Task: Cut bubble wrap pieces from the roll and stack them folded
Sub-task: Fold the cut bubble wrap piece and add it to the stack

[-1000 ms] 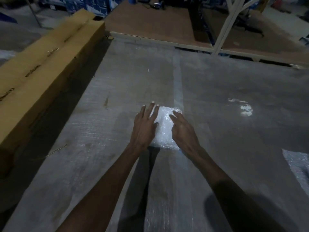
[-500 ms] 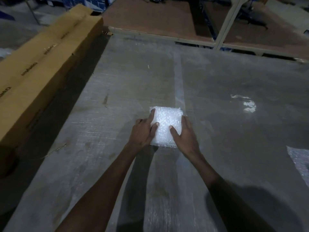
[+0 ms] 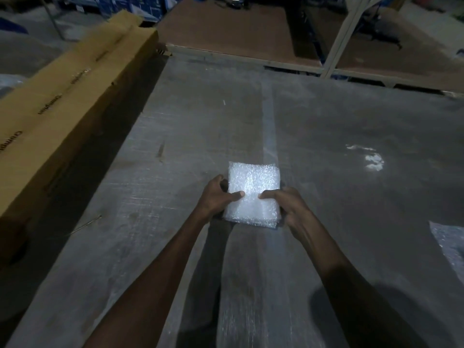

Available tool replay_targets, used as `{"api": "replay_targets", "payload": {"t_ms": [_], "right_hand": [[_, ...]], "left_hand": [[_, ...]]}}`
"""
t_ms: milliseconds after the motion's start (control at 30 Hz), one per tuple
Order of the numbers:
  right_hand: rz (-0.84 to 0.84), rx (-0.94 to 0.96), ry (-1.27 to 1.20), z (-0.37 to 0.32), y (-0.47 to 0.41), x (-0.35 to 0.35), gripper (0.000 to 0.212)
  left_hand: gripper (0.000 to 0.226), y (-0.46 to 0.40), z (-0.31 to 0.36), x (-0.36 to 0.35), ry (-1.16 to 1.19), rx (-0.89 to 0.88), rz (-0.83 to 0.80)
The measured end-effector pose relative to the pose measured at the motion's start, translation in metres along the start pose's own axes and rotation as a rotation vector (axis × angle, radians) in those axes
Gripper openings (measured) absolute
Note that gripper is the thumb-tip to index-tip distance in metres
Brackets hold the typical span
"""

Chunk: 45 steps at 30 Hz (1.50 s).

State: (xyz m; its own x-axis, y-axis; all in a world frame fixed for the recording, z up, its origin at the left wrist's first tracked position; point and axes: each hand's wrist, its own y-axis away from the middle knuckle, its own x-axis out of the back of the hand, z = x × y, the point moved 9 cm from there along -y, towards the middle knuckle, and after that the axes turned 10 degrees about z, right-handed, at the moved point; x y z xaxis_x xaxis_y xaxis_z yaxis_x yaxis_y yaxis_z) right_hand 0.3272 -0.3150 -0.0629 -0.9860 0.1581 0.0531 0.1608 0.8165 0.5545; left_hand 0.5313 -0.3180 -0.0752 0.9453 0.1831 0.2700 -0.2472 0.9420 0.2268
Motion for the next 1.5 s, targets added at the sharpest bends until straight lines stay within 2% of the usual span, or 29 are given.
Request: {"api": "replay_targets", "payload": {"t_ms": [67,133,233,333,433,500,600,733,833,867,933,1000,1133,1267,1400,1500], "right_hand": [[-0.007,0.031,-0.004,-0.002,0.0,-0.002,0.04],[-0.025,0.033,-0.012,-0.003,0.002,-0.005,0.051],[-0.057,-0.002,-0.036,-0.002,0.006,-0.009,0.048],[-0.12,0.007,-0.078,-0.003,0.011,-0.01,0.043],[-0.187,0.063,-0.094,-0.003,0.012,-0.006,0.056],[-0.196,0.124,-0.101,-0.006,0.012,-0.001,0.066],[-0.189,0.246,-0.109,-0.017,0.015,0.004,0.062],[-0.133,0.411,-0.058,-0.033,0.015,0.009,0.069],[-0.098,0.475,0.053,-0.032,0.012,0.012,0.068],[-0.117,0.473,0.105,-0.028,0.011,0.01,0.066],[-0.158,0.45,0.207,-0.018,0.01,0.006,0.063],[-0.143,0.426,0.236,-0.01,0.007,0.01,0.065],[-0.14,0.421,0.232,-0.013,0.006,0.009,0.063],[-0.088,0.44,0.138,-0.028,0.005,0.011,0.074],[-0.152,0.308,0.078,-0.026,0.005,-0.009,0.041],[-0.121,0.214,0.056,-0.019,-0.003,-0.024,0.035]], "left_hand": [[0.076,-0.004,-0.007,0.0,-0.011,0.002,-0.002],[0.059,0.001,-0.001,0.002,0.012,0.02,-0.003],[0.045,0.003,0.0,0.001,0.078,0.039,-0.016],[0.065,0.005,0.001,0.002,0.098,0.063,-0.056],[0.089,0.007,0.009,0.006,0.056,0.034,-0.156],[0.093,0.01,0.016,0.003,0.098,0.004,-0.253],[0.084,0.014,0.031,0.002,0.154,-0.064,-0.304],[0.065,0.017,0.053,0.004,0.216,-0.158,-0.219],[0.076,0.018,0.051,0.002,0.168,-0.199,-0.167],[0.08,0.018,0.047,-0.002,0.145,-0.195,-0.176],[0.064,0.018,0.042,-0.01,0.087,-0.199,-0.188],[0.061,0.02,0.04,-0.015,0.07,-0.217,-0.173],[0.058,0.018,0.041,-0.01,0.113,-0.284,-0.139],[0.043,0.012,0.042,0.009,0.174,-0.203,-0.022],[0.038,0.001,0.027,0.029,0.221,-0.065,0.085],[0.042,-0.005,0.018,0.046,0.137,-0.016,0.195]]}}
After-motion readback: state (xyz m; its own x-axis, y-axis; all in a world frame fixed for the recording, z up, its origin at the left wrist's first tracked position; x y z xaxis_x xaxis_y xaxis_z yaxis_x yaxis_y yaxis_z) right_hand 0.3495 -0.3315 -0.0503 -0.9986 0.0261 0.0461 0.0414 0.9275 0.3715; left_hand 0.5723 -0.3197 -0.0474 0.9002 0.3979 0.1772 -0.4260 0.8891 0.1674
